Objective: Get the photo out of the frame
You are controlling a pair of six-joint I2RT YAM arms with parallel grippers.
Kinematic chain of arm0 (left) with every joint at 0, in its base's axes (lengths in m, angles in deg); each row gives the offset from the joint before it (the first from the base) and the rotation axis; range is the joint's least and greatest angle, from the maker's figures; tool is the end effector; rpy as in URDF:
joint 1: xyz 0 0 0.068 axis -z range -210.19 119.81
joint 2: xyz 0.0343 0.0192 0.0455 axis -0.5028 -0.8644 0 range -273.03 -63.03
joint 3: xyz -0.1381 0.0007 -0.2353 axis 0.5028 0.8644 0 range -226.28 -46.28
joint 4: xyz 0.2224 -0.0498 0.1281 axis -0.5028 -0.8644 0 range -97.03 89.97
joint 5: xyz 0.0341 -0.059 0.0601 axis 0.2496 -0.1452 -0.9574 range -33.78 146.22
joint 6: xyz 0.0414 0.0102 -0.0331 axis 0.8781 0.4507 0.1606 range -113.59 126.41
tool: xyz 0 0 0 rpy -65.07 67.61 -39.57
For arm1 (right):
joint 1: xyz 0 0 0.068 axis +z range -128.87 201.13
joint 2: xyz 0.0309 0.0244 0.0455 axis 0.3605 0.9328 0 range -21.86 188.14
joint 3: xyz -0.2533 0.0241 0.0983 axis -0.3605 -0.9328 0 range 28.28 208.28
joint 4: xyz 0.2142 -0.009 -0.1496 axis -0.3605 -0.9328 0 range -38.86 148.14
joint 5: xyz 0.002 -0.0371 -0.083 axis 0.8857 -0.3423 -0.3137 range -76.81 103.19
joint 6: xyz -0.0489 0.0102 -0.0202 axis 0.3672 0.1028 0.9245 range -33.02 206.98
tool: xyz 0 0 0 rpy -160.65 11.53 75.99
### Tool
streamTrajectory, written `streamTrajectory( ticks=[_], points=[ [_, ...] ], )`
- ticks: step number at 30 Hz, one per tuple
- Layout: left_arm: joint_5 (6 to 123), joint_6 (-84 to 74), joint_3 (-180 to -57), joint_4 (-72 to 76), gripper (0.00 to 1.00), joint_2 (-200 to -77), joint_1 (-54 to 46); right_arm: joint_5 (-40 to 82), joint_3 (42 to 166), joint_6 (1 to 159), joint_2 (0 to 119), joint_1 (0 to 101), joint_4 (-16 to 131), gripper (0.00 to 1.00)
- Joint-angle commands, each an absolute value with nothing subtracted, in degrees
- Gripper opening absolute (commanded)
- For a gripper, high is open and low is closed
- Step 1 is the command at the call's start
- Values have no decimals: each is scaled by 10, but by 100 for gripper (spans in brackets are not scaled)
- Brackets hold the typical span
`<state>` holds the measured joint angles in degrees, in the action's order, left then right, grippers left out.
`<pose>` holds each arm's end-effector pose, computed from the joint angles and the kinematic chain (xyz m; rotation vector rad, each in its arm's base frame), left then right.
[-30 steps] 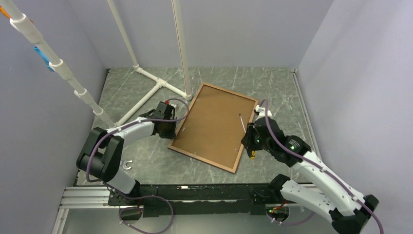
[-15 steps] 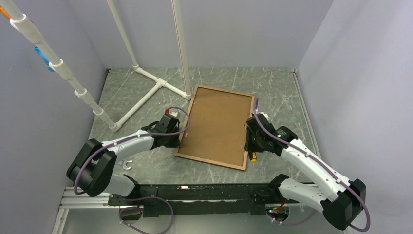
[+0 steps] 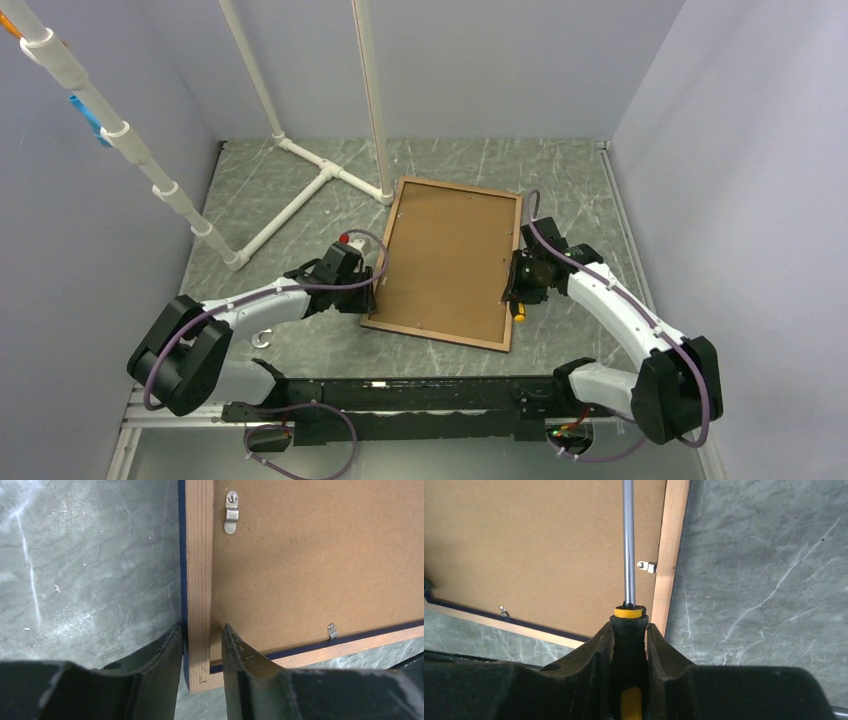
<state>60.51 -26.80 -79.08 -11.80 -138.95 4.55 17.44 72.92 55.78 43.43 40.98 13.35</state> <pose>0.1945 -0.1381 0.1563 0.0659 2.6206 -0.5449 0.1925 0.0723 0.2234 0.2513 2.7537 0.3519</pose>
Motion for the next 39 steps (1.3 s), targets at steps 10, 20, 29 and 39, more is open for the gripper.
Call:
streamTrajectory(
  ticks=[10,20,29,39],
  points=[
    [615,-243,-814,-131,31,-1427,49,124,778,607,500,390,139,0],
    [607,-237,-804,-138,26,-1408,49,99,802,613,564,390,179,0],
    [610,-240,-797,-137,19,-1405,49,68,821,613,615,389,201,0],
    [607,-236,-798,-141,11,-1411,49,46,827,615,655,379,251,0]
  ],
)
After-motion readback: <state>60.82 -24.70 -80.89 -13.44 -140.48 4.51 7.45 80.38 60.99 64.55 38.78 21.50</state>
